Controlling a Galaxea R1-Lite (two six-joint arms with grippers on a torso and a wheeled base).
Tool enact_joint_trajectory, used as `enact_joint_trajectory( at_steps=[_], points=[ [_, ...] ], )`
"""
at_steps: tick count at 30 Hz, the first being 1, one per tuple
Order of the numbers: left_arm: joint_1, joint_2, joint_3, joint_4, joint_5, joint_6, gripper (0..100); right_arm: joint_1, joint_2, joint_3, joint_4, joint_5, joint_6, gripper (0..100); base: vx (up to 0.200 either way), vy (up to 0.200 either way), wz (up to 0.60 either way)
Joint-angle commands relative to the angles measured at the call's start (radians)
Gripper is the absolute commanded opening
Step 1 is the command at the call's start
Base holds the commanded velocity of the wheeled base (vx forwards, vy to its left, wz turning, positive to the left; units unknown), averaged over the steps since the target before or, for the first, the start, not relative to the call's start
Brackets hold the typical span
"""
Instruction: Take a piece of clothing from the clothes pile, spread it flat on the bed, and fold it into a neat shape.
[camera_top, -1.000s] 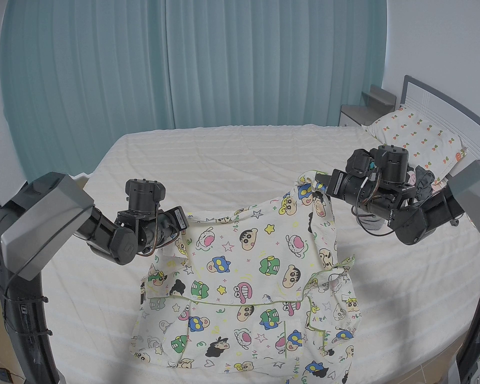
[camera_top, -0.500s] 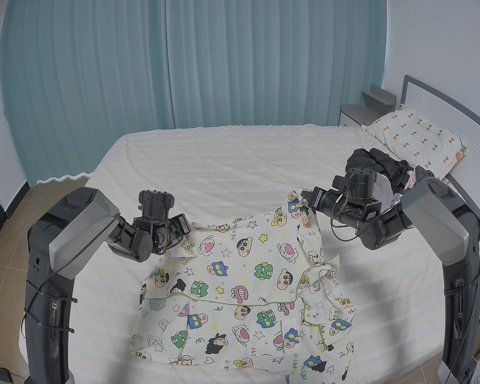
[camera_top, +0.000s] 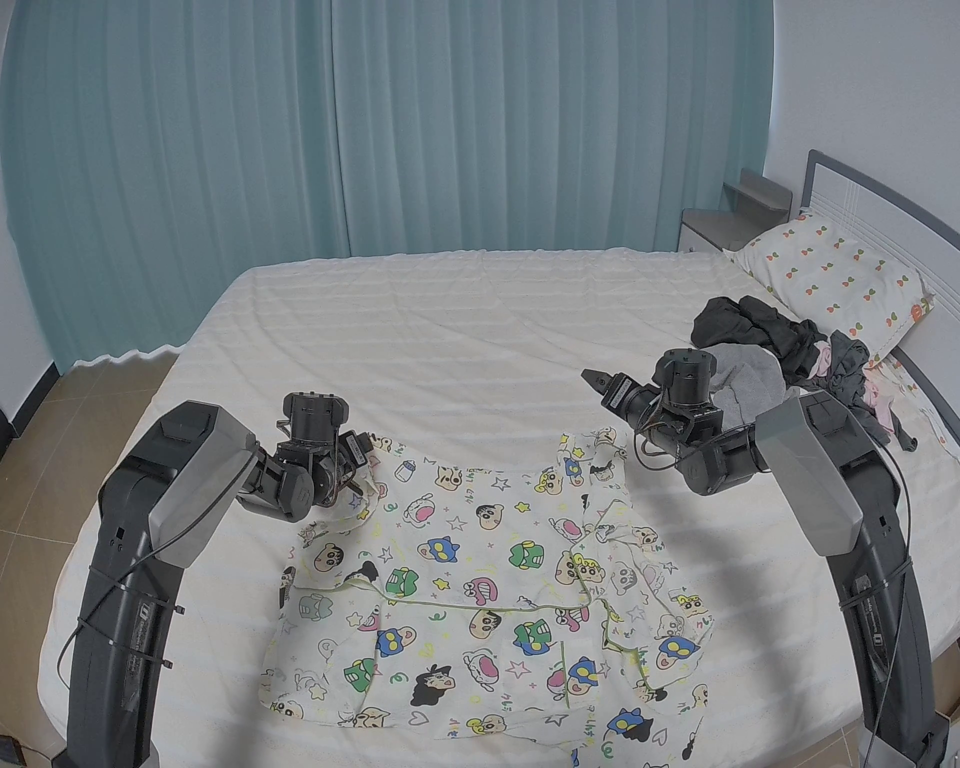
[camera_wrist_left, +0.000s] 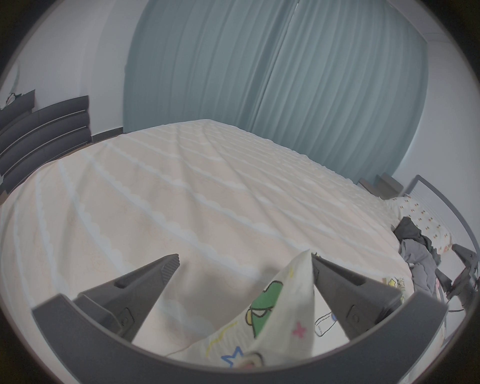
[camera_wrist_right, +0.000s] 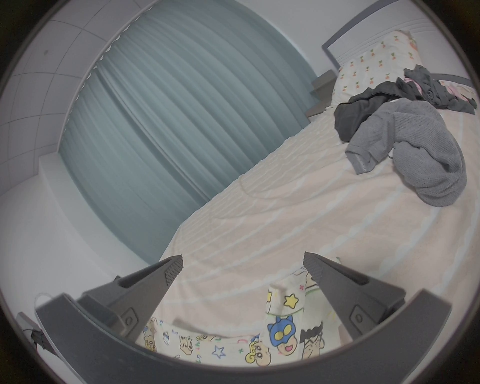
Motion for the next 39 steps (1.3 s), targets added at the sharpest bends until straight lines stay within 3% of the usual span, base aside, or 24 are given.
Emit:
enact_joint_trajectory(
  at_steps=[1, 6, 8, 9, 10, 12, 13, 17, 22, 26, 31, 36, 39],
  points=[
    [0.072, 0.018, -0.054, 0.001, 0.025, -0.018, 100, -0.036, -0.056, 0.133, 0.052, -0.003, 0.018, 100, 0.000, 0.000, 0.00],
    [0.115, -0.045, -0.035, 0.018, 0.022, -0.024, 100, -0.079, -0.208, 0.389, 0.049, 0.077, -0.007, 100, 0.000, 0.000, 0.00],
    [0.123, -0.088, 0.006, 0.038, 0.013, -0.026, 100, -0.108, -0.269, 0.496, 0.046, 0.130, -0.045, 100, 0.000, 0.000, 0.00],
    [0.128, -0.148, 0.065, 0.049, -0.008, -0.027, 100, -0.140, -0.331, 0.613, 0.040, 0.202, -0.096, 100, 0.000, 0.000, 0.00],
    [0.128, -0.174, 0.095, 0.047, -0.027, -0.035, 100, -0.154, -0.358, 0.663, 0.037, 0.230, -0.113, 100, 0.000, 0.000, 0.00],
    [0.128, -0.231, 0.172, 0.043, -0.074, -0.061, 100, -0.176, -0.408, 0.758, 0.028, 0.281, -0.145, 100, 0.000, 0.000, 0.00],
    [0.126, -0.308, 0.256, 0.043, -0.145, -0.101, 100, -0.194, -0.444, 0.841, 0.014, 0.314, -0.182, 100, 0.000, 0.000, 0.00],
    [0.115, -0.502, 0.489, 0.041, -0.309, -0.179, 100, -0.248, -0.496, 1.016, -0.017, 0.334, -0.275, 100, 0.000, 0.000, 0.00],
    [0.088, -0.713, 0.776, 0.006, -0.421, -0.291, 100, -0.303, -0.506, 1.157, -0.018, 0.433, -0.502, 100, 0.000, 0.000, 0.00],
    [0.085, -0.794, 0.970, -0.134, -0.511, -0.373, 100, -0.289, -0.498, 1.177, -0.012, 0.457, -0.525, 100, 0.000, 0.000, 0.00],
    [0.085, -0.798, 1.177, -0.379, -0.524, -0.431, 100, -0.246, -0.477, 1.186, -0.010, 0.459, -0.530, 100, 0.000, 0.000, 0.00],
    [0.085, -0.745, 1.241, -0.560, -0.524, -0.558, 100, -0.206, -0.446, 1.176, -0.012, 0.462, -0.527, 100, 0.000, 0.000, 0.00],
    [0.079, -0.688, 1.249, -0.617, -0.516, -0.555, 100, -0.169, -0.397, 1.159, -0.024, 0.451, -0.530, 100, 0.000, 0.000, 0.00]
  ],
)
